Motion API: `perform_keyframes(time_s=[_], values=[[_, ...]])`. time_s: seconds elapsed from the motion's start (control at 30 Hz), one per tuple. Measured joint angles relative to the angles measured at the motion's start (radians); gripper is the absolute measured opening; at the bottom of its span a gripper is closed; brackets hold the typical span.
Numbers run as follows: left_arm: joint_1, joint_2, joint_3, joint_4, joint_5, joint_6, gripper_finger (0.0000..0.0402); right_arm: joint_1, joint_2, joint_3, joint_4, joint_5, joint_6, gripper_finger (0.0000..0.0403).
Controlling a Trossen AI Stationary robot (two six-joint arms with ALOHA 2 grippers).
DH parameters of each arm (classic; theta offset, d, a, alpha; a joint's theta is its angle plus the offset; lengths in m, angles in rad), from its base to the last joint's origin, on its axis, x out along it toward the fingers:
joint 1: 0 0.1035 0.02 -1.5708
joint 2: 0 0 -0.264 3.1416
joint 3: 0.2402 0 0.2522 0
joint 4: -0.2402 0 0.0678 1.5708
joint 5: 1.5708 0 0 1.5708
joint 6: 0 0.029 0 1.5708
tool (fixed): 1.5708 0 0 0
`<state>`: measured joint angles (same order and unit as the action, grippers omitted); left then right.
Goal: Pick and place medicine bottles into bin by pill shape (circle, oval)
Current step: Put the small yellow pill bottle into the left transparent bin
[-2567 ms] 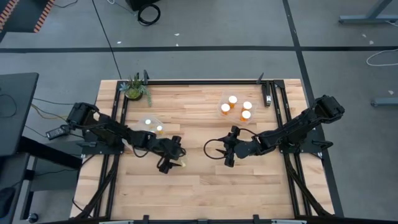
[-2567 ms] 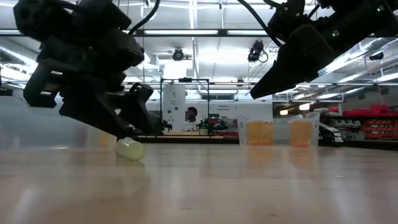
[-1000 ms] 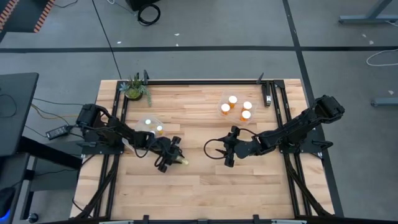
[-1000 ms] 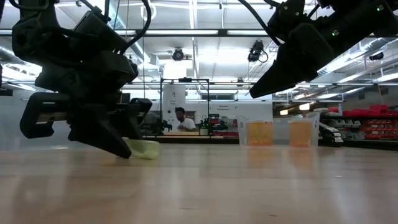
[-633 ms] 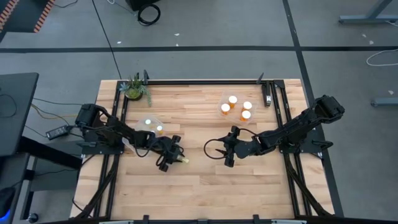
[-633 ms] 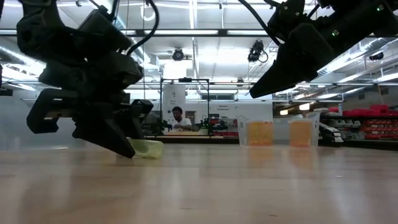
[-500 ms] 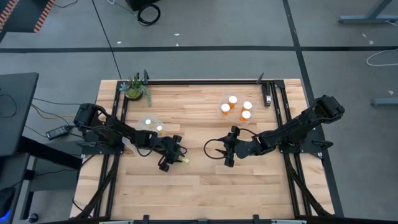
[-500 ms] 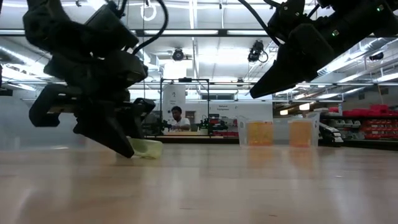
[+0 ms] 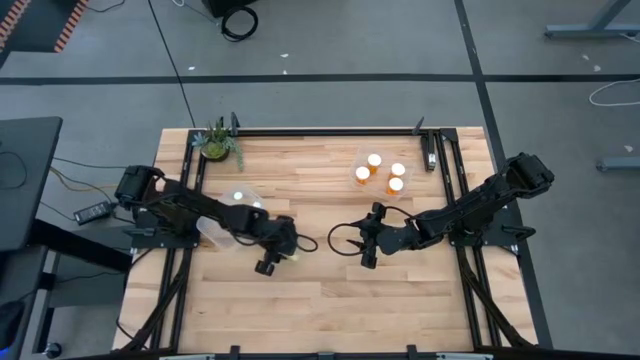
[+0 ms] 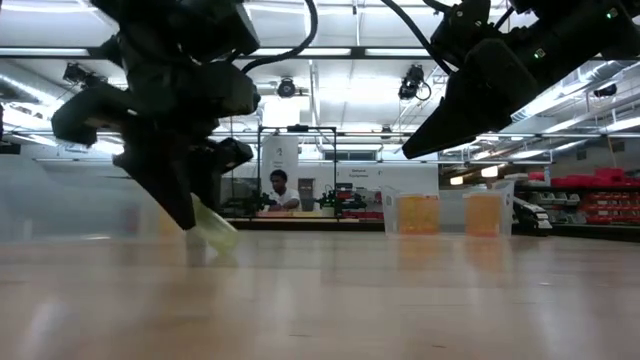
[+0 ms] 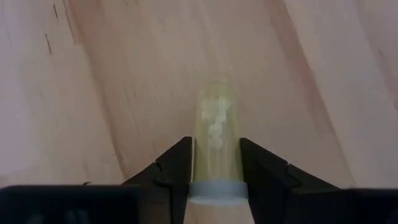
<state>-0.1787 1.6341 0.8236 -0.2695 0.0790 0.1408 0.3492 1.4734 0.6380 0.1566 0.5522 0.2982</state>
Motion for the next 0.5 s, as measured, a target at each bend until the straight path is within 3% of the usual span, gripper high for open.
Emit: perform_keyframes(time_s=[0.3, 0.5], values=[[-0.015, 0.000, 0.121, -0.298, 0.001, -0.070, 0.0120, 0.000, 0.000, 0.000, 0.000, 0.000, -0.003, 0.0239], [-0.039, 0.000, 0.194, -0.434, 0.002, -0.109, 0.0135, 0.000, 0.000, 0.000, 0.000, 0.000, -0.003, 0.0239]])
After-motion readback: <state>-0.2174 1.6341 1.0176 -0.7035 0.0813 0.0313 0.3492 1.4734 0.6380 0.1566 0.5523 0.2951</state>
